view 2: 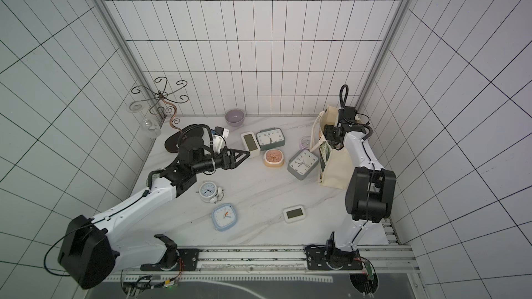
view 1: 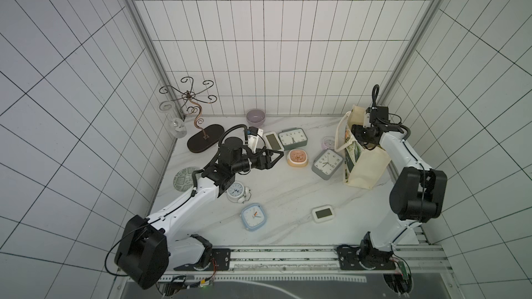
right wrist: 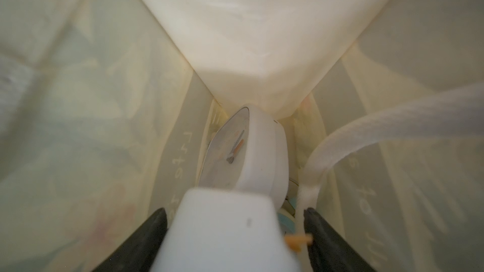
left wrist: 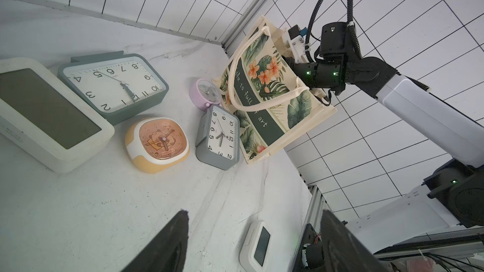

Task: Put the alarm clock into the canvas bag
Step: Place the alarm at the canvas bag, then pick up the alarm from the center of the board.

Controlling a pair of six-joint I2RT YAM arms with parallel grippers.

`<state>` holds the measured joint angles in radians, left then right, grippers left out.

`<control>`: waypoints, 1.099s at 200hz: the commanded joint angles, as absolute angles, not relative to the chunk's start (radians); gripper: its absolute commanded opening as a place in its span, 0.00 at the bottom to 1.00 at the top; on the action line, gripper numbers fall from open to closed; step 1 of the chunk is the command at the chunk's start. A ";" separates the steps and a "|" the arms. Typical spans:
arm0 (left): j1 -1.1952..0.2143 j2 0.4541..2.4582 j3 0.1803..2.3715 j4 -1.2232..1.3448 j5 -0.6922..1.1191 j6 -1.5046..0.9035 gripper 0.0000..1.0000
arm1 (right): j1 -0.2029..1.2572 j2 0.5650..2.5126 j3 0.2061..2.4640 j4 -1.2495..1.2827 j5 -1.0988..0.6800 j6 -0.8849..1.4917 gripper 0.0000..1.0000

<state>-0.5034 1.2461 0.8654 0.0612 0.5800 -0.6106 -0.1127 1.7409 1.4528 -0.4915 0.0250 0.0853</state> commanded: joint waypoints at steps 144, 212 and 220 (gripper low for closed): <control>-0.419 1.046 0.773 -0.272 0.365 -0.569 0.80 | 0.274 1.241 1.275 -0.303 -0.439 0.010 0.91; -0.322 0.919 0.673 -0.556 0.141 -0.551 0.89 | 0.557 1.366 1.098 -0.317 -0.397 -0.029 0.92; -0.324 0.923 0.673 -0.572 0.103 -0.555 0.91 | 0.571 1.374 1.083 -0.312 -0.390 -0.018 0.92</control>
<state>-0.3233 0.9485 0.6662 -0.4530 0.2695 -0.5716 0.5266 1.3487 1.1717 -0.3088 -0.3882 -0.0109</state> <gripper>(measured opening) 0.892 0.916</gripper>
